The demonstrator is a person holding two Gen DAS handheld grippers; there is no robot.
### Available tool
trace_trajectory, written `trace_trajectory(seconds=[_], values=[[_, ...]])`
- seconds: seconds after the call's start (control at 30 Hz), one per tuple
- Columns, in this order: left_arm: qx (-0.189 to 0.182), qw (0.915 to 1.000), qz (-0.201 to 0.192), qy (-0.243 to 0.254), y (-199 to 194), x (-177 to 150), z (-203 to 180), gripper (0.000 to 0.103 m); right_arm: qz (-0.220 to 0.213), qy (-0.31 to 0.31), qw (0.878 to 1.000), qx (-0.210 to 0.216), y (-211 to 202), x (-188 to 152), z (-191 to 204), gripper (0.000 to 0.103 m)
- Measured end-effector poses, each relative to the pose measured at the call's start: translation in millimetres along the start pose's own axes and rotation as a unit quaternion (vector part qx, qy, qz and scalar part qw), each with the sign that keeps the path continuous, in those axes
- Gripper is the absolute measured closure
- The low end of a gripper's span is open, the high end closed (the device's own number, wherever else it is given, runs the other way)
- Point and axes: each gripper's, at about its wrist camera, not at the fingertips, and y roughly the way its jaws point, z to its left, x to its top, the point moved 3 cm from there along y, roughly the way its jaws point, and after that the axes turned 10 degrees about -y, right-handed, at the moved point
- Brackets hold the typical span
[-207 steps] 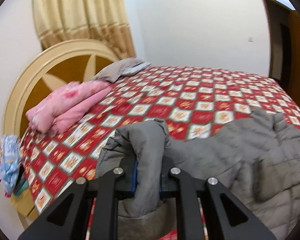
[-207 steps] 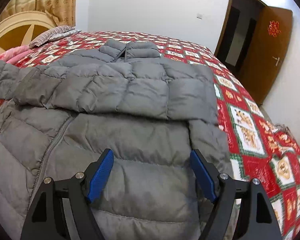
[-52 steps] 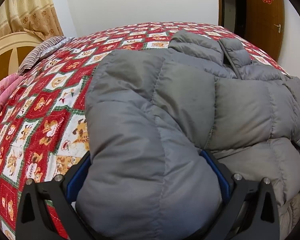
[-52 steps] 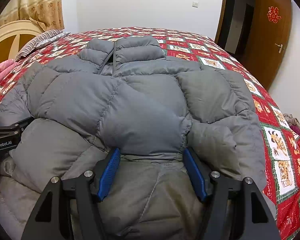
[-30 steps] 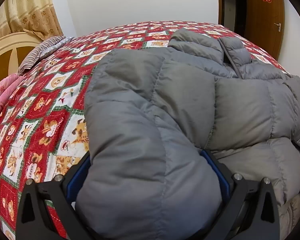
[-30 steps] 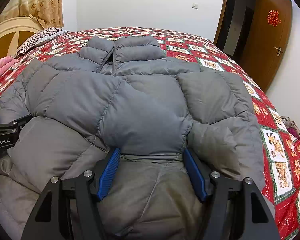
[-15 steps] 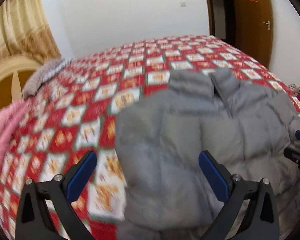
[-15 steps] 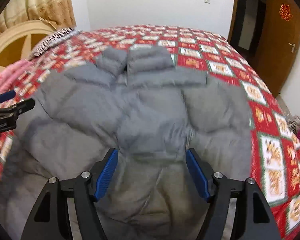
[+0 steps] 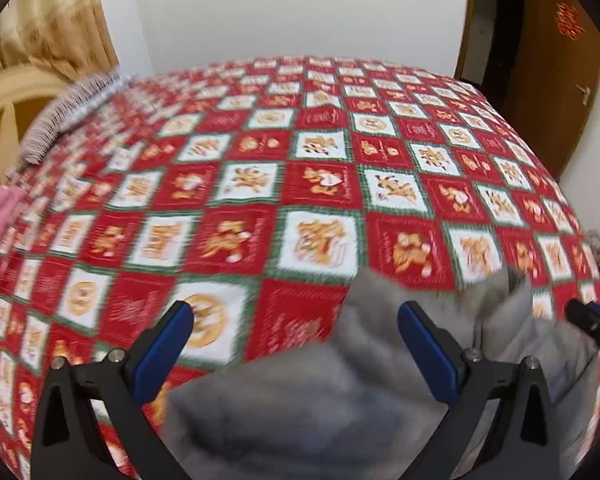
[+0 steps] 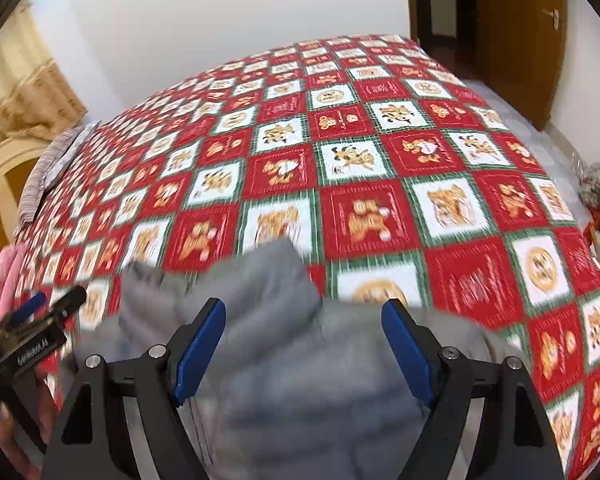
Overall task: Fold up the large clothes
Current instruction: 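Grasp the jacket hem with the left tool while the right tool grasps it too, lifting toward the collar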
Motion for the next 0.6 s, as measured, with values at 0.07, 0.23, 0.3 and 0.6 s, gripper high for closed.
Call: trace_trajectory(seconds=[0.07, 0.23, 0.3, 0.6], values=[[0.008, 0.9999, 0.005, 0.006, 14, 10, -12, 0.0, 0.014, -0.007, 1.0, -0.004, 15, 14, 2, 0.022], [0.044, 0.9987, 0.014, 0.023, 50, 19, -30, 0.0, 0.037, -0.016, 0.999, -0.02, 51, 33, 8, 0.021], [0.044, 0.998, 0.028, 0.036, 60, 13, -35, 0.0, 0.047, -0.028, 0.998, -0.02, 62, 36, 13, 0.021], [-0.046, 0.995, 0.046, 0.076, 33, -14, -40, 0.085, 0.071, -0.085, 0.994, -0.011, 55, 14, 14, 0.083]])
